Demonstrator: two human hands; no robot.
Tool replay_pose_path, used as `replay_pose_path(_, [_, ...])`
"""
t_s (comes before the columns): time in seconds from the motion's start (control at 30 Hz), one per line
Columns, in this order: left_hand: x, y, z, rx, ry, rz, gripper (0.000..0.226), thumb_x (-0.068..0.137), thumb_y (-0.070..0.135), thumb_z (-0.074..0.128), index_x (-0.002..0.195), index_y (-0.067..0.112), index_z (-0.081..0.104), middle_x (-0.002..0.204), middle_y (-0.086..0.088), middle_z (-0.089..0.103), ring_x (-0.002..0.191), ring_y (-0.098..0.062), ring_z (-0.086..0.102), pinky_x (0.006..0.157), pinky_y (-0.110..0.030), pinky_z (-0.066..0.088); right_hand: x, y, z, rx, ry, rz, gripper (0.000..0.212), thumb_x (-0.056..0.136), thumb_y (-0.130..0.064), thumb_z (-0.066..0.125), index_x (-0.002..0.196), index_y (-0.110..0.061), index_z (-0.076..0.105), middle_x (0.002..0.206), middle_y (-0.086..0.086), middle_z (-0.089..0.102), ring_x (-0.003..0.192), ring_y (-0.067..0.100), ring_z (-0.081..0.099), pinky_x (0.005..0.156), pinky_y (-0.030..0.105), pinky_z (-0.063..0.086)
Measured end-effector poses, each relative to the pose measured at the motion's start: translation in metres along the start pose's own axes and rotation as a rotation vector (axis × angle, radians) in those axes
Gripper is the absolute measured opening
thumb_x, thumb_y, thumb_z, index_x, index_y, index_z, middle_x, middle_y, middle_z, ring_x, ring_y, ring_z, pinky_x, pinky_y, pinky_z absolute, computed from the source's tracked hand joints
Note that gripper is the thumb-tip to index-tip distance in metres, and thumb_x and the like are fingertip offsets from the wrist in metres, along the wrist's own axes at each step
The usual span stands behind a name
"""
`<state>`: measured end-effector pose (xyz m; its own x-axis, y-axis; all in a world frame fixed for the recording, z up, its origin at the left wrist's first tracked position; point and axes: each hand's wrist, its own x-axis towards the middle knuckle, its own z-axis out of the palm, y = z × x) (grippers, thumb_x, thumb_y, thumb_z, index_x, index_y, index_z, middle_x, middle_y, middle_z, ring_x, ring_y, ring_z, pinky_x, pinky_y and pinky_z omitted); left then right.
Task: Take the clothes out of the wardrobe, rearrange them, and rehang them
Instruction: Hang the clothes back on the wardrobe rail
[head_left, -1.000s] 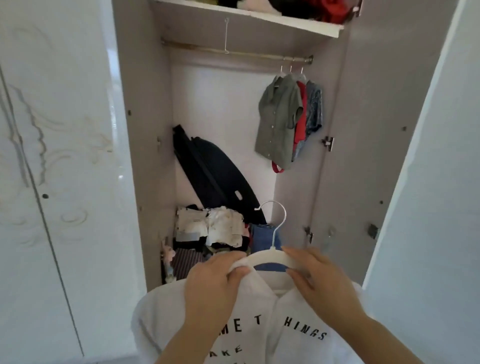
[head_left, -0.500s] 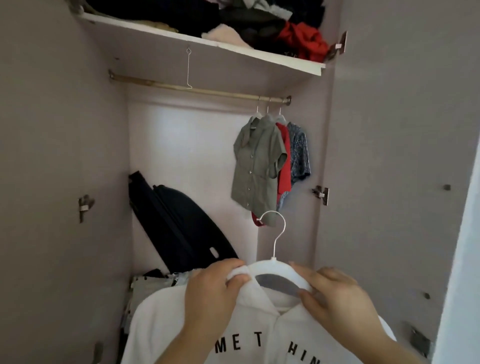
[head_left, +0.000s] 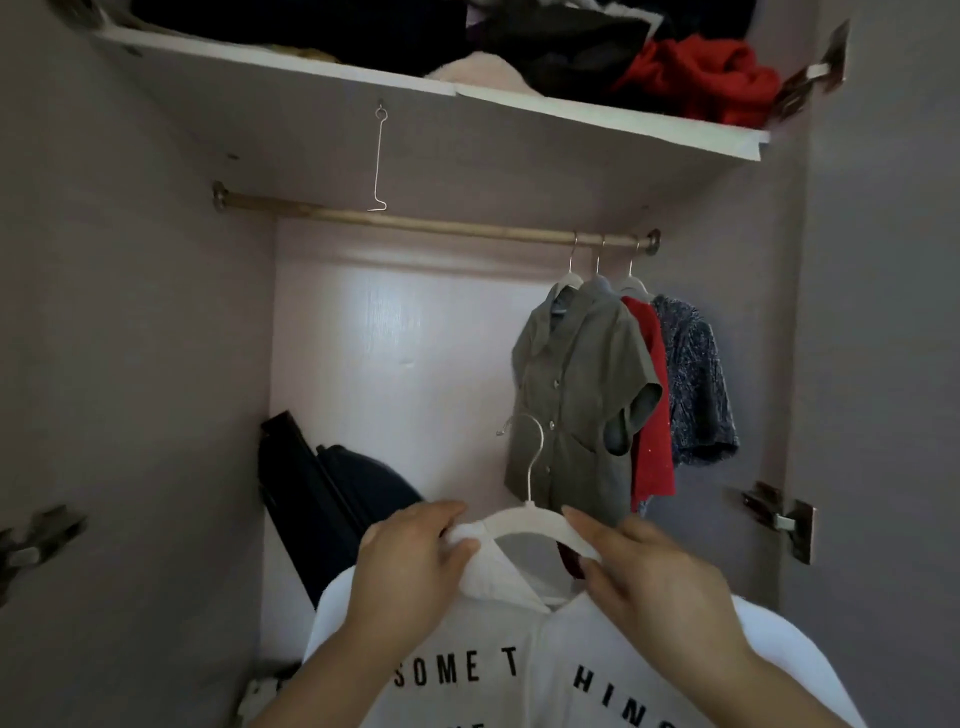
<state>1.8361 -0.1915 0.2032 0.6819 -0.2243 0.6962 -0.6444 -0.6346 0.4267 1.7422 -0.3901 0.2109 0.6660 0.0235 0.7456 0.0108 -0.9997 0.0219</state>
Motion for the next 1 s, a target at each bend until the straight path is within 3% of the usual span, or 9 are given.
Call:
replay_pose_path(0.03, [0.016, -0.008, 0.004, 0.013, -0.001, 0.008, 0.037, 0.088, 0.038, 0.057, 0.124, 0.03, 0.056, 0.118, 0.015, 0.058, 0.112, -0.007, 0.052, 0.1, -0.027, 0.037, 0.014, 0.004, 0.008, -0.005, 0.004, 0.008, 0.053, 0.084, -0.04, 0.059, 0.132, -0.052, 0.041, 0.093, -0.011, 0.055, 0.084, 0.01, 0.06, 0.054, 0.026, 0.043])
replay_pose_path(0.13, [0.063, -0.033, 0.013, 0.026, -0.008, 0.0, 0.046, 0.09, 0.039, 0.054, 0.134, 0.028, 0.046, 0.133, 0.011, 0.049, 0.121, -0.007, 0.044, 0.104, -0.023, 0.032, 0.058, 0.015, 0.035, -0.053, 0.031, -0.021, 0.059, 0.06, -0.03, 0.082, 0.116, -0.038, 0.064, 0.07, -0.009, 0.055, 0.054, 0.008, 0.058, 0.034, 0.019, 0.029])
replay_pose_path(0.27, [0.126, -0.063, 0.019, 0.067, -0.031, 0.04, 0.049, 0.092, 0.038, 0.05, 0.138, 0.029, 0.037, 0.139, 0.009, 0.042, 0.125, -0.008, 0.04, 0.107, -0.026, 0.03, 0.128, 0.025, 0.06, -0.164, 0.098, -0.035, 0.058, 0.053, -0.023, 0.086, 0.108, -0.032, 0.068, 0.062, -0.005, 0.052, 0.044, 0.013, 0.054, 0.035, 0.015, 0.014])
replay_pose_path(0.37, [0.172, -0.08, 0.019, 0.091, -0.003, 0.086, 0.05, 0.093, 0.036, 0.049, 0.14, 0.028, 0.034, 0.141, 0.009, 0.04, 0.126, -0.007, 0.038, 0.106, -0.021, 0.027, 0.18, 0.023, 0.058, -0.264, 0.155, -0.028, 0.046, 0.083, -0.033, 0.062, 0.127, -0.044, 0.051, 0.085, -0.004, 0.056, 0.072, 0.016, 0.062, 0.047, 0.025, 0.037])
replay_pose_path(0.47, [0.211, -0.087, 0.02, 0.067, 0.048, 0.108, 0.049, 0.092, 0.036, 0.052, 0.138, 0.028, 0.037, 0.138, 0.008, 0.043, 0.124, -0.008, 0.041, 0.105, -0.022, 0.03, 0.232, 0.029, 0.058, -0.263, 0.158, 0.035, 0.039, 0.096, -0.033, 0.037, 0.133, -0.044, 0.038, 0.102, -0.003, 0.053, 0.088, 0.019, 0.058, 0.061, 0.026, 0.043])
replay_pose_path(0.6, [0.246, -0.09, 0.021, 0.09, 0.077, 0.152, 0.05, 0.092, 0.038, 0.051, 0.138, 0.031, 0.035, 0.137, 0.01, 0.043, 0.123, -0.007, 0.041, 0.104, -0.023, 0.03, 0.302, 0.034, 0.053, -0.329, 0.191, 0.063, 0.029, 0.09, -0.017, 0.042, 0.115, -0.029, 0.051, 0.087, 0.001, 0.044, 0.072, 0.023, 0.047, 0.048, 0.025, 0.031])
replay_pose_path(0.67, [0.26, -0.091, 0.021, 0.1, 0.105, 0.165, 0.05, 0.092, 0.038, 0.05, 0.139, 0.032, 0.034, 0.137, 0.011, 0.042, 0.123, -0.007, 0.041, 0.104, -0.024, 0.031, 0.331, 0.039, 0.047, -0.351, 0.171, 0.109, 0.029, 0.087, -0.012, 0.044, 0.111, -0.026, 0.054, 0.084, 0.001, 0.04, 0.071, 0.025, 0.044, 0.05, 0.025, 0.028])
replay_pose_path(0.83, [0.286, -0.09, 0.024, 0.113, 0.165, 0.155, 0.049, 0.091, 0.038, 0.052, 0.137, 0.033, 0.035, 0.135, 0.012, 0.044, 0.119, -0.007, 0.045, 0.102, -0.024, 0.035, 0.391, 0.054, 0.042, -0.353, 0.154, 0.211, 0.026, 0.084, -0.001, 0.046, 0.098, -0.02, 0.057, 0.096, 0.006, 0.055, 0.078, 0.027, 0.05, 0.063, 0.029, 0.036])
replay_pose_path(1.0, [0.31, -0.09, 0.029, 0.122, 0.221, 0.165, 0.048, 0.09, 0.04, 0.054, 0.135, 0.033, 0.039, 0.131, 0.013, 0.048, 0.116, -0.007, 0.048, 0.1, -0.025, 0.038, 0.426, 0.069, 0.043, -0.33, 0.149, 0.302, 0.031, 0.086, -0.001, 0.047, 0.109, -0.014, 0.063, 0.109, 0.008, 0.059, 0.1, 0.03, 0.059, 0.071, 0.031, 0.041])
